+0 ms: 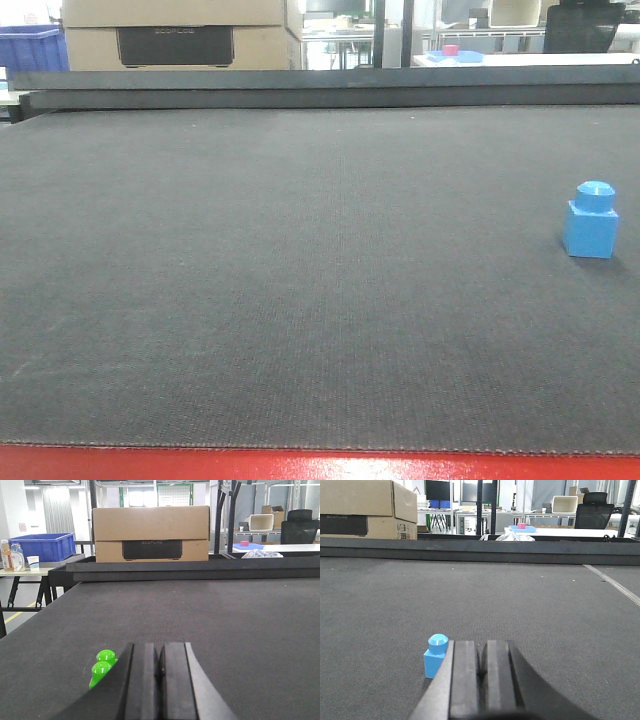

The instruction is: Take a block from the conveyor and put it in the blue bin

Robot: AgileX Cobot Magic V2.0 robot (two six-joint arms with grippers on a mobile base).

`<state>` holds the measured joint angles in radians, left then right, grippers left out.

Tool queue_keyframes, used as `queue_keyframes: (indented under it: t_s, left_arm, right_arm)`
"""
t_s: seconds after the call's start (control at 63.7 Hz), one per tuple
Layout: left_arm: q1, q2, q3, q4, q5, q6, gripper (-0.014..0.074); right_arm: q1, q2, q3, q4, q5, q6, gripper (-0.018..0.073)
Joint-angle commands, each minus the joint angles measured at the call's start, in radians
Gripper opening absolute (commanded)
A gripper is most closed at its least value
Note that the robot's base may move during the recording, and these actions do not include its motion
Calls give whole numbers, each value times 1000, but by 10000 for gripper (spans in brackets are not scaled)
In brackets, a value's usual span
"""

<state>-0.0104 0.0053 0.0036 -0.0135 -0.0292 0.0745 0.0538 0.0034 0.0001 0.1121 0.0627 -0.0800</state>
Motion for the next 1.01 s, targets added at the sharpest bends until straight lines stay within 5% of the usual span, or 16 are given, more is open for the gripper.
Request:
queue_keyframes:
  t_s: [0.0,0.581,0.848,0.99]
  left_arm:
    - [0,-5,-4,0,-14,-6,-111]
    - [0,-5,-4,0,-41,-6,-111]
    - [0,-5,-4,-10,-125,-6,-111]
    - [0,-5,-137,-10,-53,-6,-111]
  right_arm:
    - [-1,-3,0,-5,-18,0,-162]
    - [-1,-3,0,-5,-19,0,-162]
    - [-1,-3,0,-5,-136,0,-162]
    - [-1,-3,-82,-5,-96,0,-162]
